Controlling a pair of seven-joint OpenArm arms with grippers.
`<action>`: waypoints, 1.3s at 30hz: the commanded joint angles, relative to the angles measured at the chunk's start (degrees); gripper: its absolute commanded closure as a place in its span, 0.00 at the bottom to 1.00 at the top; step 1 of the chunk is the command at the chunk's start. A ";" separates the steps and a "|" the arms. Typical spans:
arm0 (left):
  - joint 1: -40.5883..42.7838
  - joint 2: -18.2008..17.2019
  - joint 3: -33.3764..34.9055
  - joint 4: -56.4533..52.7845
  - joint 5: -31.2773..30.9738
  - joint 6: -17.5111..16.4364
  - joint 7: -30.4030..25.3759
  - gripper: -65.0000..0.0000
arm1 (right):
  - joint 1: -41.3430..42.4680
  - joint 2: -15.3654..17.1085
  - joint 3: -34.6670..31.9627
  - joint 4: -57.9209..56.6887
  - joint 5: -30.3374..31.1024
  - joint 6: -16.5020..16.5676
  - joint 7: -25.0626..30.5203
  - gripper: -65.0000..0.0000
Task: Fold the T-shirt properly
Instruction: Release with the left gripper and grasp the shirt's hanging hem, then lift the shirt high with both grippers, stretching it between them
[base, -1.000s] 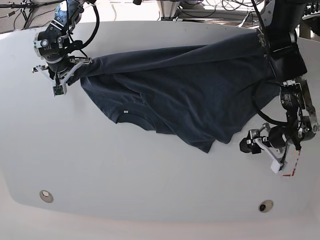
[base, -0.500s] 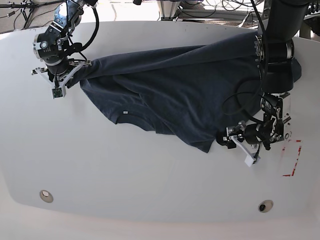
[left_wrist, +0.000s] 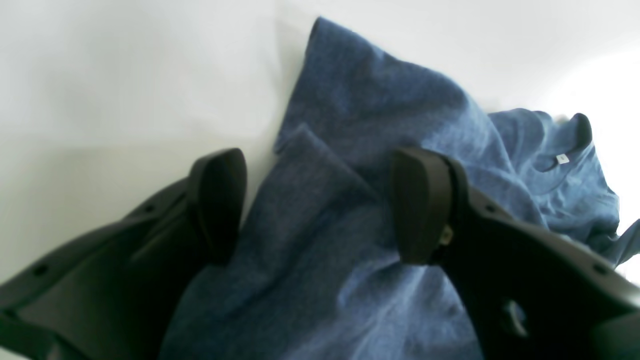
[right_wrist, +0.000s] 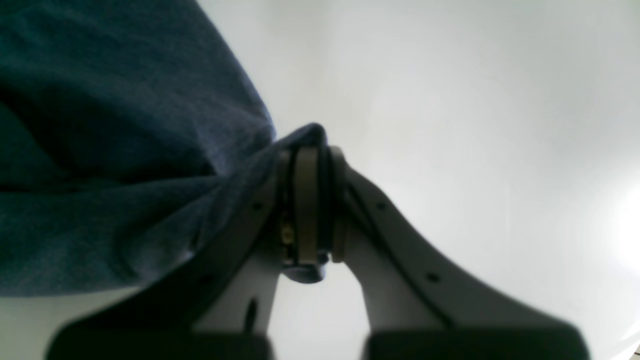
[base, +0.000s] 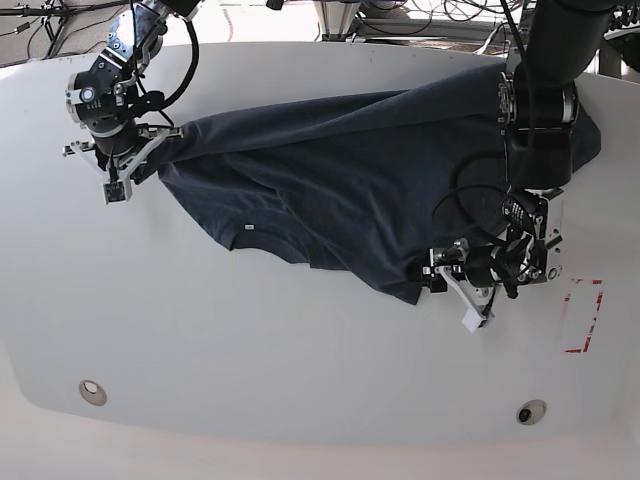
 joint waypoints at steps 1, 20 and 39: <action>-1.33 -0.16 0.03 0.61 -0.21 -0.01 0.20 0.43 | 0.45 0.50 0.09 1.00 0.53 -0.51 1.08 1.00; 1.14 -1.30 0.03 11.60 -0.12 0.16 0.28 1.00 | 0.45 0.50 0.00 0.91 0.62 -0.51 1.08 1.00; 8.08 -8.07 -0.32 41.23 -0.38 -0.01 9.07 1.00 | 1.24 0.50 0.00 0.91 0.53 -0.51 1.08 1.00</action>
